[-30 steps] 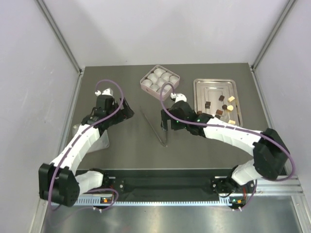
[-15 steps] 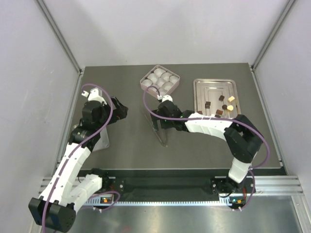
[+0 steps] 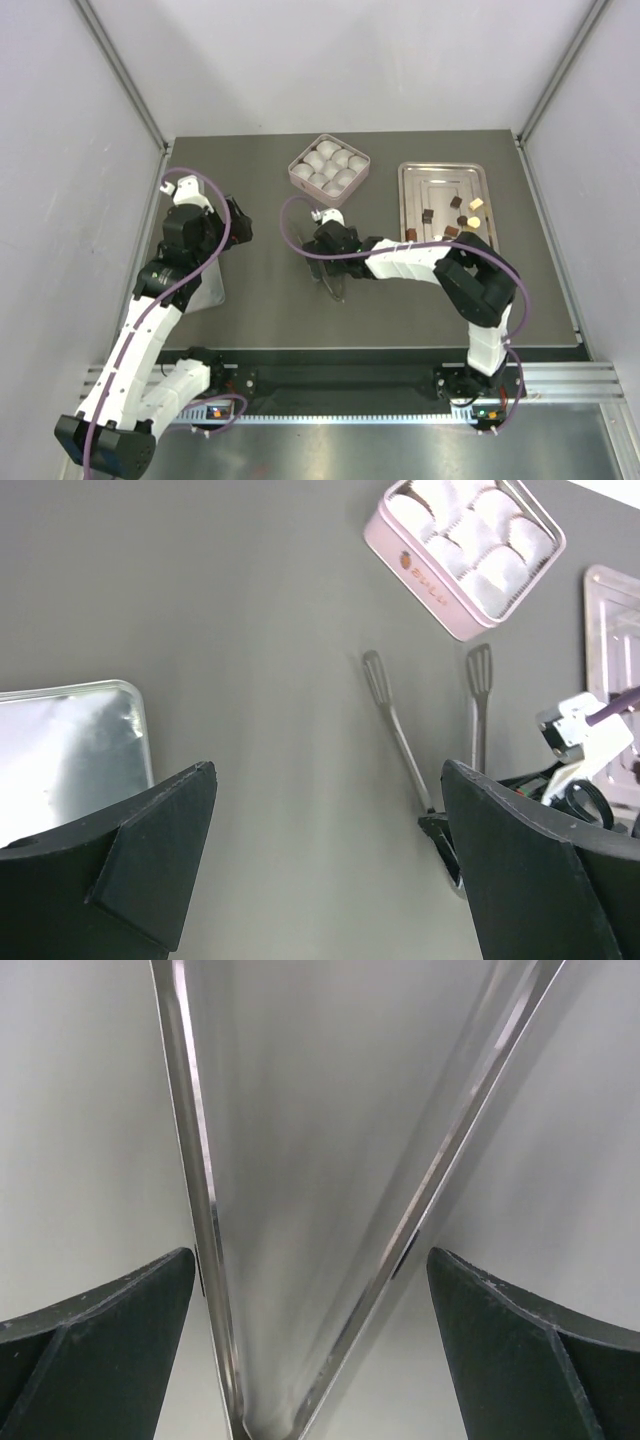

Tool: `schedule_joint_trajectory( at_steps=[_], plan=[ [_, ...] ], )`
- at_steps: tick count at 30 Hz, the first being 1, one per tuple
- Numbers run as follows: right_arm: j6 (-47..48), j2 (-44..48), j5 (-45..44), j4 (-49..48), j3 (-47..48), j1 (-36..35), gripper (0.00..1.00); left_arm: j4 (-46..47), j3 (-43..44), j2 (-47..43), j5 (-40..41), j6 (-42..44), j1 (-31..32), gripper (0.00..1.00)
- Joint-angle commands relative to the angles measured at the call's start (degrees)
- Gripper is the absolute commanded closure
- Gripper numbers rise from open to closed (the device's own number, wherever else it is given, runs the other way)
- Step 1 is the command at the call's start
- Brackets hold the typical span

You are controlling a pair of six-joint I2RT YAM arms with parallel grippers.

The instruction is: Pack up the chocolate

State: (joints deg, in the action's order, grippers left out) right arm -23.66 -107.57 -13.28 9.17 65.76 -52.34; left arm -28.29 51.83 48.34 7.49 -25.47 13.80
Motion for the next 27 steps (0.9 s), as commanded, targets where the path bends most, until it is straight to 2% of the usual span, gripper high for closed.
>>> schedule_joint_trajectory(
  at_steps=[1,9,21,27],
  plan=[
    [1.07,-1.58,-3.94,-3.45,2.71,-1.10,0.00,-0.18,1.08,-1.05,3.49,1.39,0.17,0.01],
    [0.46,-4.14,-5.96,-5.57,4.11,-1.19,0.00,-0.09,0.99,-1.14,3.76,1.30,0.17,0.01],
    [-4.81,-6.78,-12.38,-0.66,6.75,-3.21,0.03,0.08,0.81,-0.88,3.59,1.22,0.17,0.01],
    [-7.63,-6.25,-12.74,0.41,6.31,-3.65,0.04,0.25,0.72,-0.88,3.68,1.13,0.17,0.01]
  ],
)
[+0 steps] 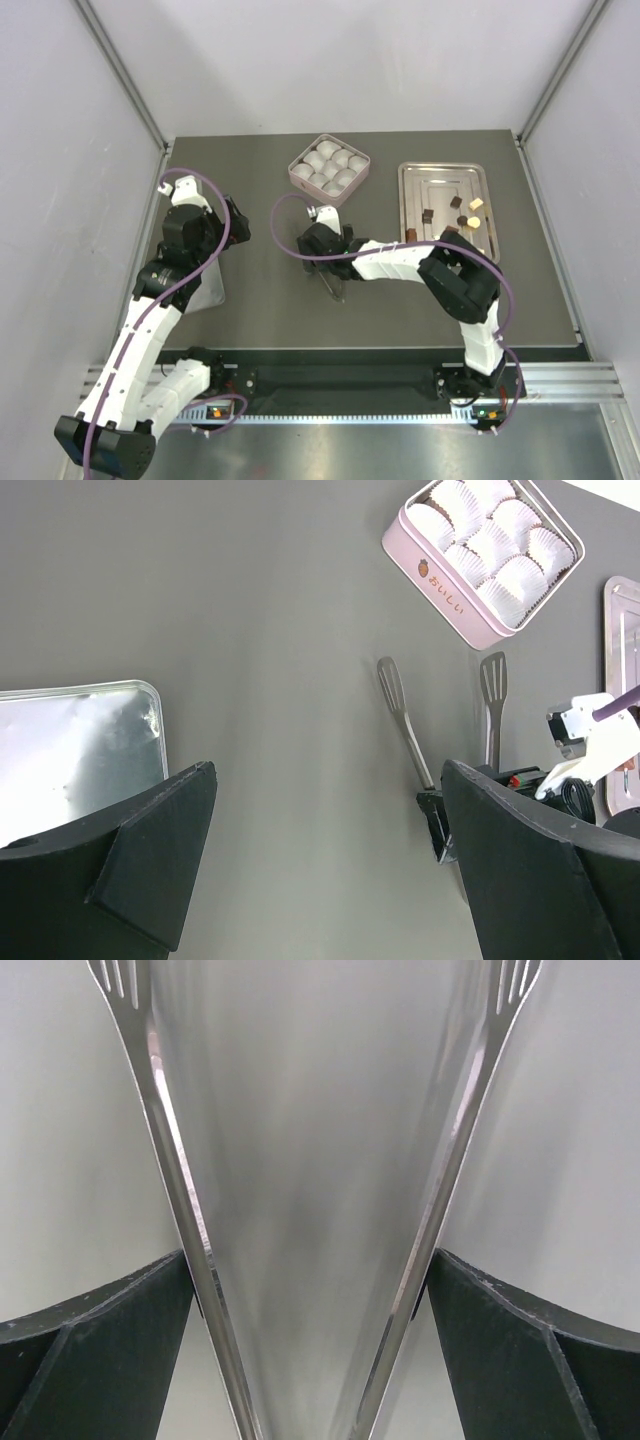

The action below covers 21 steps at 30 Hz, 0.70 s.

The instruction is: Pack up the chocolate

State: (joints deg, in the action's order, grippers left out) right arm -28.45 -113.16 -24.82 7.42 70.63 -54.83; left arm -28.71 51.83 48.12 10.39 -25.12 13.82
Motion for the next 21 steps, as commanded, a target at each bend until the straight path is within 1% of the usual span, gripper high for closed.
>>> schedule_joint_trajectory(
  at_steps=[1,5,7,8,11,12,14,15,17,21],
  plan=[
    [-2.84,-0.65,-1.28,2.16,1.27,-1.16,0.04,0.58,0.81,-0.74,0.77,0.78,0.15,0.01],
    [-2.93,-1.18,-1.28,2.34,1.18,-1.16,0.04,0.58,0.64,-0.75,0.68,0.78,0.15,0.01],
    [-3.10,-1.36,-1.20,2.34,1.00,-1.25,0.07,0.76,0.55,-0.92,0.59,0.69,0.15,0.01],
    [-3.11,-1.36,-1.20,2.34,1.00,-1.25,0.09,0.67,0.55,-0.83,0.59,0.78,0.15,0.01],
    [-2.32,-0.92,-1.29,2.33,1.09,-1.25,0.18,0.58,0.55,-0.83,0.50,1.04,0.15,0.01],
    [-1.88,-0.05,-1.11,2.86,1.26,-1.16,0.24,0.58,0.55,-1.01,0.77,1.04,0.15,0.01],
    [-0.21,1.88,-1.02,3.83,1.70,-1.07,0.29,0.32,0.46,-1.18,1.65,1.04,0.24,0.01],
    [0.40,4.59,-0.50,4.61,1.53,-0.64,0.32,0.23,0.46,-1.36,1.91,1.13,0.15,0.01],
    [2.16,7.77,2.65,5.58,1.09,-0.11,0.33,0.15,0.37,-1.62,2.09,1.31,0.15,0.01],
    [5.06,15.93,7.41,12.16,2.49,2.61,0.36,0.41,0.29,-1.36,1.83,1.31,0.24,0.01]
  ],
)
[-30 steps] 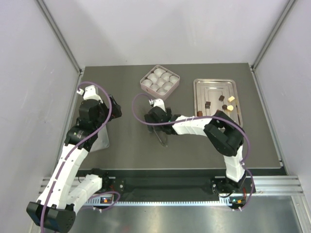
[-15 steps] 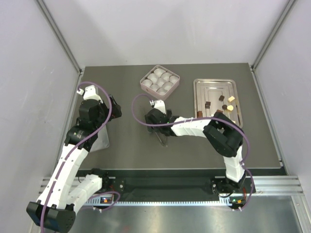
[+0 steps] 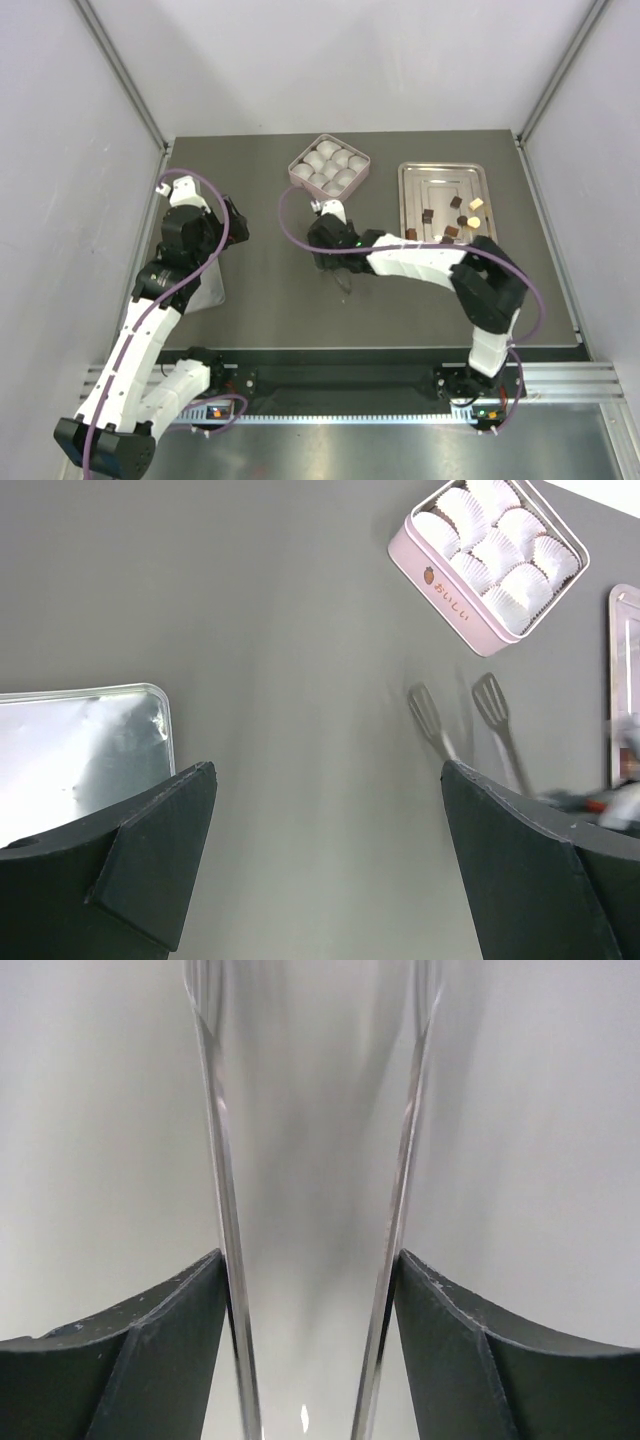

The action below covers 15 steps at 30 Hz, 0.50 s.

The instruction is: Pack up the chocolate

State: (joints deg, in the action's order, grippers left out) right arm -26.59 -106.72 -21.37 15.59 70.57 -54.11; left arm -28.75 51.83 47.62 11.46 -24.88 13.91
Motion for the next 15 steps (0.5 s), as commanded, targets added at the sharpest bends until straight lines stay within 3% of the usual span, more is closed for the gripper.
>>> schedule_joint_trajectory(
  at_steps=[1,7,15],
  plan=[
    [4.43,10.55,4.75,7.40,3.78,2.51,0.36,0.54,0.20,-0.86,0.75,1.07,0.06,0.01],
    [8.92,17.50,8.53,18.06,8.01,6.29,0.39,0.89,-0.15,-0.68,0.14,0.98,0.06,0.01],
    [10.33,20.84,10.91,20.96,9.33,8.84,0.39,1.16,-0.33,0.11,-1.70,1.41,0.06,0.01]
  ],
)
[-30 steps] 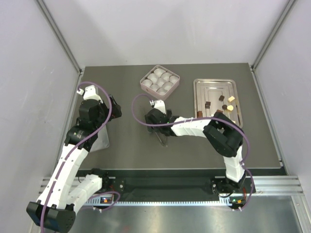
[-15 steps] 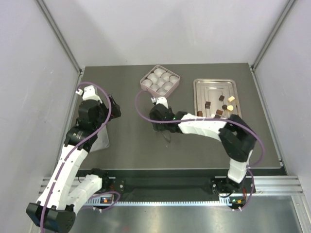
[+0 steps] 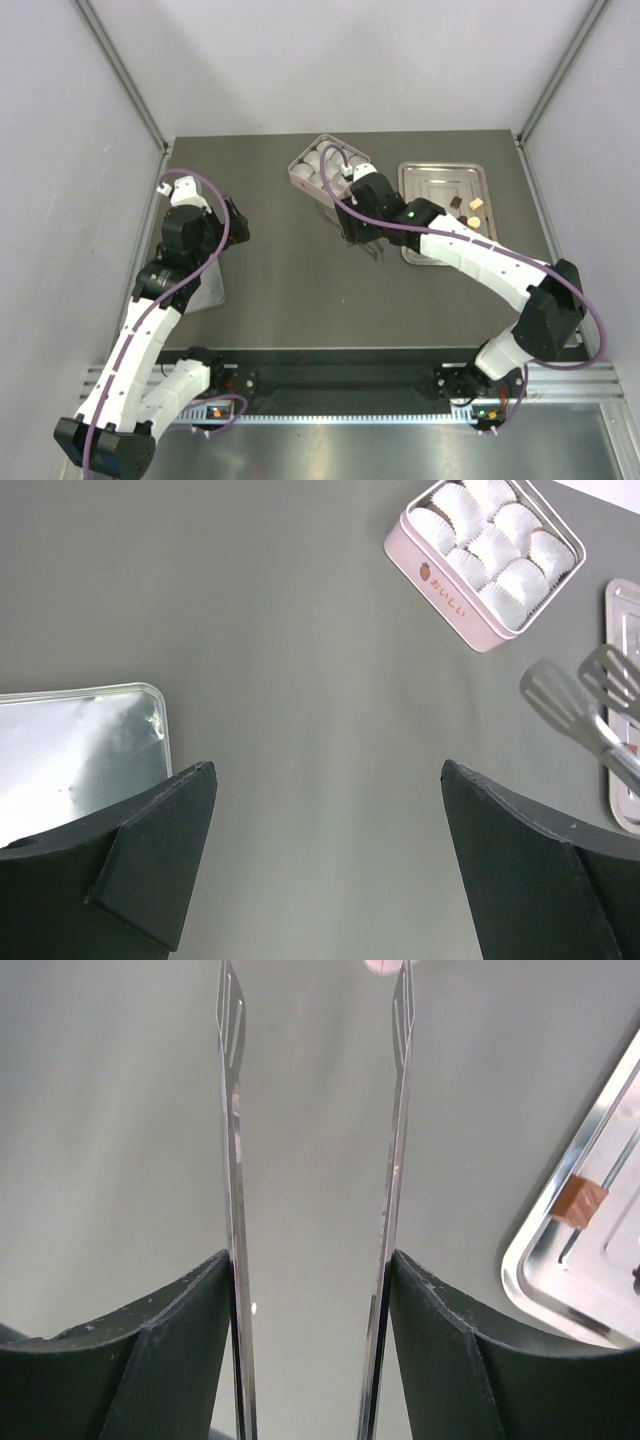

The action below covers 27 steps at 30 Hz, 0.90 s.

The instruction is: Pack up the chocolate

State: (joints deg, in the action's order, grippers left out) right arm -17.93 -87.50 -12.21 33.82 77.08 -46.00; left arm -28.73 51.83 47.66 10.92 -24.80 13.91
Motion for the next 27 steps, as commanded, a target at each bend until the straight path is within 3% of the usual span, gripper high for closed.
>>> schedule_joint_trajectory(
  at_steps=[1,13,20,27],
  plan=[
    [1.93,1.64,1.75,3.00,2.81,1.08,0.39,1.22,-0.42,0.33,-2.29,1.50,0.06,0.01],
    [6.16,6.11,-3.44,14.59,2.38,17.86,0.42,1.84,0.02,4.55,-10.39,3.44,0.06,0.01],
    [4.66,10.94,-1.69,15.66,-3.25,28.76,0.46,2.19,-0.33,4.29,-12.59,3.44,0.06,0.01],
    [3.70,10.43,-0.36,12.68,-5.97,29.91,0.50,2.54,-0.59,4.37,-13.11,3.44,0.06,0.01]
  ],
)
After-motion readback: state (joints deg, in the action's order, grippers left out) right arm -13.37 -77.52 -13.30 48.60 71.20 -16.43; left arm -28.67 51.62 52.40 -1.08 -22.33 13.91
